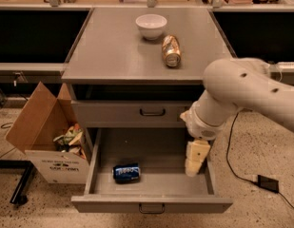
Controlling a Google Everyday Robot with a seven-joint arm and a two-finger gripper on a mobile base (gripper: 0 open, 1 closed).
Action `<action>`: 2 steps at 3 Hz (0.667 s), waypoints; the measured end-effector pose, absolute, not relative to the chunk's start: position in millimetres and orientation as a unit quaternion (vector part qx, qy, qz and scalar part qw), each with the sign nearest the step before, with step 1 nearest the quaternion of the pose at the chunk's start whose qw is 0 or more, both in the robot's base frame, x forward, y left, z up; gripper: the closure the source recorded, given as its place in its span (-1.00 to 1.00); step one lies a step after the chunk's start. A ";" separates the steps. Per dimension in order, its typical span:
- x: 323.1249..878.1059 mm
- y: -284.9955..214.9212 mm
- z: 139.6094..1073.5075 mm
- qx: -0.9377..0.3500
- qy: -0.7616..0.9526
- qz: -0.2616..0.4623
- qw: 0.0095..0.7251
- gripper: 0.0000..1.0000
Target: Pick pepsi can from middle drawer and place on counter
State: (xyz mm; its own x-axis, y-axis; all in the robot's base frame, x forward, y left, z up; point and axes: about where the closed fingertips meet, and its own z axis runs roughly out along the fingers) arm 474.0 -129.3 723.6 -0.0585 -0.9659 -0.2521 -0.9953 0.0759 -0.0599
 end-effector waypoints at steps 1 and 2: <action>490.8 -112.8 683.3 -0.684 0.718 0.064 0.112 -1.00; 502.5 -88.0 646.6 -0.691 0.708 0.084 0.118 -1.00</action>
Offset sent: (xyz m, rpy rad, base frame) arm 0.0451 0.0775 -0.1300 0.1046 0.0432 0.0854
